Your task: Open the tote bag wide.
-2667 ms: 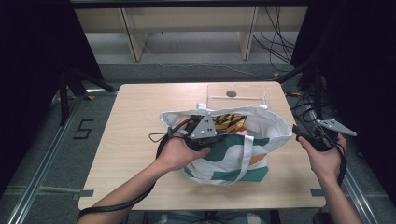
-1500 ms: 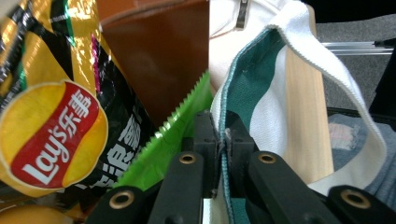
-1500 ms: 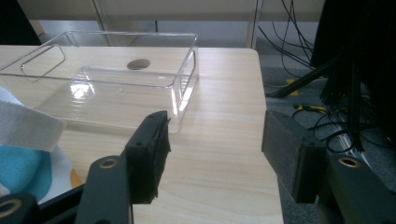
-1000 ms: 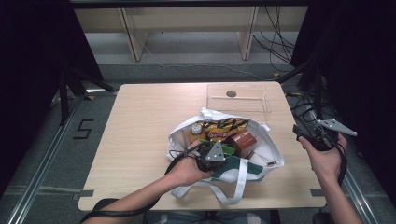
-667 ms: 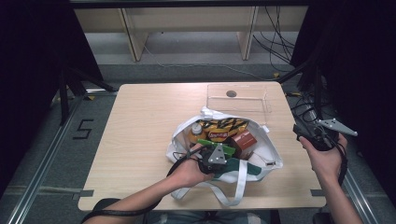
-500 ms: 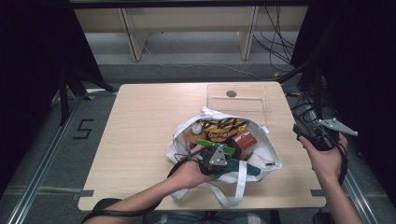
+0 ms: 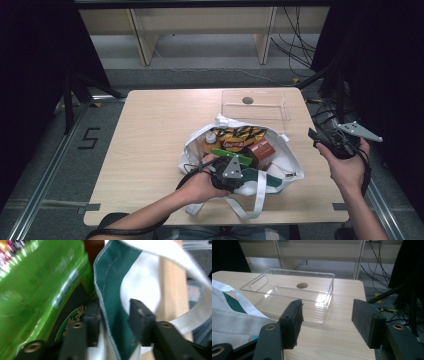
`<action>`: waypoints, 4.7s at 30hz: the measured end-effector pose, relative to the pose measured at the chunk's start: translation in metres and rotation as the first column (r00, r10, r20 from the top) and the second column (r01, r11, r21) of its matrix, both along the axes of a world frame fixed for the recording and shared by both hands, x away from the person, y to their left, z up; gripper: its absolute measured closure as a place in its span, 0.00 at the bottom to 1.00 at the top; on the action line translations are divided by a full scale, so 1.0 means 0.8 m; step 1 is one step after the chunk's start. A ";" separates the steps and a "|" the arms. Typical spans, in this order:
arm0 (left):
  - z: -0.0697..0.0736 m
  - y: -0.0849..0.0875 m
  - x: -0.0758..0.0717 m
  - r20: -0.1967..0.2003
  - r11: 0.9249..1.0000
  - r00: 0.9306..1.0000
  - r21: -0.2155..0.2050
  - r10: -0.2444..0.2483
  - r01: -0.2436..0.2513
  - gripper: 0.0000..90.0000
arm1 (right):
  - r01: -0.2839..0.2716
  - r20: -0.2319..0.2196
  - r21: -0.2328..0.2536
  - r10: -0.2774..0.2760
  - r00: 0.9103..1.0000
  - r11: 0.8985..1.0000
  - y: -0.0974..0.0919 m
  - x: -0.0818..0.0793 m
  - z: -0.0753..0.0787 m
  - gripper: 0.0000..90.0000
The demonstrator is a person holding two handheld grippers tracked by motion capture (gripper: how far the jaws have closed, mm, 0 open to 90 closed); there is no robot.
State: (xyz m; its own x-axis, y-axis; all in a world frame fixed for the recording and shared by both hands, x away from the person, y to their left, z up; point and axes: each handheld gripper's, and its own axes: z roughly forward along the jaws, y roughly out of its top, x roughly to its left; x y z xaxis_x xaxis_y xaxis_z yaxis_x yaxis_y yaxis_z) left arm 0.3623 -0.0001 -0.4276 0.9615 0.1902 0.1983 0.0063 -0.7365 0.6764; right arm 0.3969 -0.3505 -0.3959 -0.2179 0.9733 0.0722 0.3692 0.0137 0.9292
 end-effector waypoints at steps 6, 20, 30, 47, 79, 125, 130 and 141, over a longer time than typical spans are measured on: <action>0.021 0.013 -0.009 -0.030 0.996 0.999 -0.087 0.014 -0.017 0.48 | -0.044 0.017 -0.033 0.045 0.999 0.998 0.005 0.001 0.006 0.47; 0.106 0.093 0.005 0.073 0.922 0.975 -0.346 0.210 -0.173 0.55 | -0.172 -0.001 0.000 0.172 0.985 0.985 0.037 -0.007 0.029 0.66; 0.112 0.114 0.050 0.169 0.907 0.928 -0.329 0.331 -0.264 0.61 | -0.278 0.021 0.005 0.278 0.960 0.961 0.068 -0.016 0.052 0.69; 0.099 0.105 0.086 0.109 0.933 0.948 -0.243 0.300 -0.267 0.84 | -0.407 -0.021 -0.059 0.406 0.913 0.912 0.101 -0.008 0.061 0.67; 0.112 0.101 0.114 0.086 0.900 0.931 -0.299 0.355 -0.316 0.97 | -0.441 -0.143 -0.084 0.427 0.893 0.893 0.117 0.021 0.065 1.00; 0.060 0.105 0.170 -0.027 0.881 0.908 -0.235 0.417 -0.411 0.97 | -0.408 -0.196 -0.077 0.388 0.901 0.910 0.122 0.058 0.017 0.91; 0.047 0.105 0.178 -0.049 0.877 0.904 -0.225 0.425 -0.424 0.97 | -0.408 -0.203 -0.081 0.386 0.900 0.909 0.122 0.069 0.006 0.91; 0.025 0.101 0.185 -0.061 0.883 0.901 -0.181 0.430 -0.434 0.97 | -0.400 -0.244 -0.079 0.371 0.896 0.913 0.120 0.078 -0.013 0.92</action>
State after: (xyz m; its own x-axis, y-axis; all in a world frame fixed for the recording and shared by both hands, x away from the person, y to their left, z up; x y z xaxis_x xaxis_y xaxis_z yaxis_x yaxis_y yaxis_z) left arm 0.5102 0.0809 -0.4077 0.7789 0.6189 0.1018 0.3086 -0.5194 0.7968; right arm 0.4593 -0.2544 -0.4061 -0.5705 0.8200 0.0458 0.5048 0.3061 0.8071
